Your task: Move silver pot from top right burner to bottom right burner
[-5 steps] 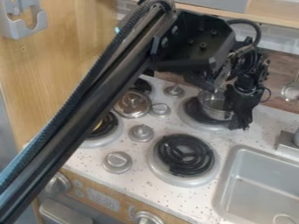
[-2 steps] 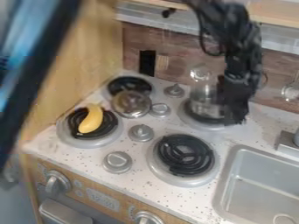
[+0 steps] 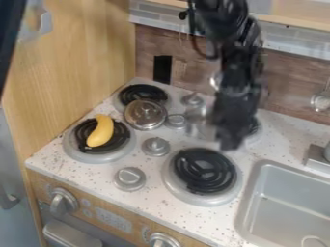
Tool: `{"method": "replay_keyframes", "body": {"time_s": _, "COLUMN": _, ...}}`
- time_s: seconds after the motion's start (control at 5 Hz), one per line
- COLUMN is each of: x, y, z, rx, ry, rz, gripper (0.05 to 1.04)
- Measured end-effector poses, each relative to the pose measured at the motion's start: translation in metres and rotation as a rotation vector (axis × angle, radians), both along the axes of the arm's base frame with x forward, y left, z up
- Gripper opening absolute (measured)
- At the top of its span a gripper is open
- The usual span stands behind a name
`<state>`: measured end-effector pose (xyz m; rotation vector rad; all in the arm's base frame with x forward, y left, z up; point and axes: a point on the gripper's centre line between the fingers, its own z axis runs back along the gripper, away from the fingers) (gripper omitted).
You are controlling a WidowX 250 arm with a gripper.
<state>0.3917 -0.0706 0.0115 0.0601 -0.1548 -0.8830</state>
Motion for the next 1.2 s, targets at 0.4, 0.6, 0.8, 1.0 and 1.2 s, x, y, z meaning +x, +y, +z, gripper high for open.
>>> {"method": "replay_keyframes", "body": {"time_s": 0.4, "x": -0.029, "y": 0.005, "z": -0.011, "rx": 0.021, "ry": 0.089, "rz": -0.069, "gripper": 0.4}}
{"method": "replay_keyframes", "body": {"time_s": 0.6, "x": -0.043, "y": 0.011, "z": -0.018, "rx": 0.058, "ry": 0.142, "rz": -0.079, "gripper": 0.4}}
{"method": "replay_keyframes", "body": {"time_s": 0.8, "x": -0.045, "y": 0.01, "z": -0.018, "rx": 0.055, "ry": 0.152, "rz": -0.093, "gripper": 0.399}}
{"method": "replay_keyframes", "body": {"time_s": 1.0, "x": -0.049, "y": 0.01, "z": -0.028, "rx": 0.073, "ry": 0.197, "rz": -0.095, "gripper": 0.433}}
{"method": "replay_keyframes", "body": {"time_s": 1.2, "x": -0.053, "y": 0.007, "z": -0.039, "rx": 0.044, "ry": 0.269, "rz": -0.055, "gripper": 0.628}}
